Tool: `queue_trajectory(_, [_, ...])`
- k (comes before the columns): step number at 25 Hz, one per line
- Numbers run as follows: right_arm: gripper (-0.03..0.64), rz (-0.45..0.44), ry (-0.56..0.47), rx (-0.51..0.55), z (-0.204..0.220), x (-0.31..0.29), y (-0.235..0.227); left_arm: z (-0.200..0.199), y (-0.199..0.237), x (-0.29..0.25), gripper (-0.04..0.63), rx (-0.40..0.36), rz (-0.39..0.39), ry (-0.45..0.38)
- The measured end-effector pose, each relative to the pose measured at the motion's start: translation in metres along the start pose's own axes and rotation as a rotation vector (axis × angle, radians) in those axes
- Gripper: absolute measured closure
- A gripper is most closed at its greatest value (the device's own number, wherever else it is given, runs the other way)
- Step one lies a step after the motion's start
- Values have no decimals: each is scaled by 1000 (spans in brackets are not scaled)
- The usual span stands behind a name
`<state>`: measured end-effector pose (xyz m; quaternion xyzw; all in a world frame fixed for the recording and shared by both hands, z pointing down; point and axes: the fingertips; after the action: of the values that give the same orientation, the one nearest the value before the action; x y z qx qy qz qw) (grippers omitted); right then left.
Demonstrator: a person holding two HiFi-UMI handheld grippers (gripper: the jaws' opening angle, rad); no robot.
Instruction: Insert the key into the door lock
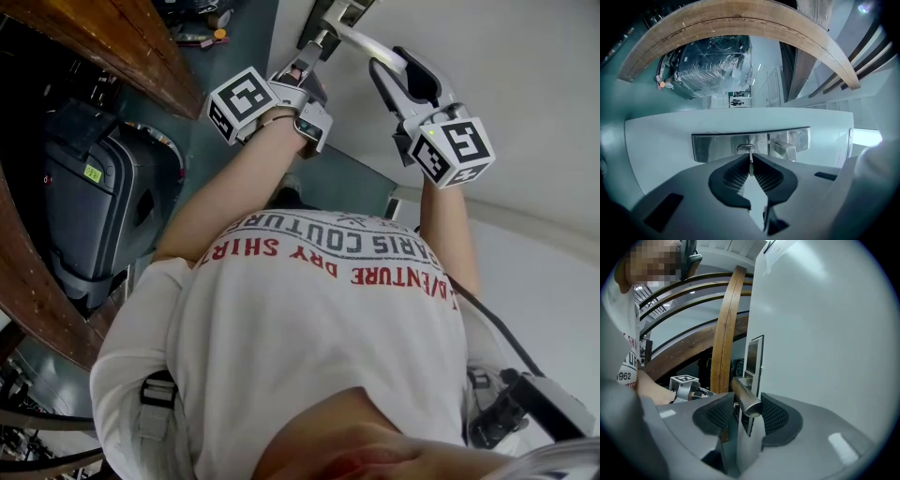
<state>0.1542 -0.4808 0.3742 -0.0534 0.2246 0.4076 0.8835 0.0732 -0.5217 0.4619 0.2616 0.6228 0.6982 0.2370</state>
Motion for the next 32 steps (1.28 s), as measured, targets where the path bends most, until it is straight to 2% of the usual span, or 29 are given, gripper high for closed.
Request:
queue_trajectory(16, [459,-42,-3,51,-2,4,3,0,-3,-3,572,7,38,-19])
queue_trajectory(19, [465,-62,4,66,-1,4,4,-1,-4,-3,572,-46,36,-6])
queue_trajectory(21, [466,-69,6,72,0,4,3,-1,-3,-4,572,-55,51,-11])
queue_trajectory(24, [468,-71,8,74,0,3,1,-1,-2,-6,572,-28,69,-22])
queue_trajectory(30, [466,-58,-3,67,0,4,0,3,0,-8,572,142,120,-35])
queue_trajectory(32, [466,-56,-3,65,0,3,1,3,0,-8,572,161,122,-40])
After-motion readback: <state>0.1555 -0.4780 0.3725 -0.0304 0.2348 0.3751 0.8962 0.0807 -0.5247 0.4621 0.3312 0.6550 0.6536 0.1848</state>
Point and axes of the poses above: the fingertips, and each gripper's own axes: x backward along the fingers, y to its left, z out of its underside, and after that the axes turned 12 degrees about y, right-handed
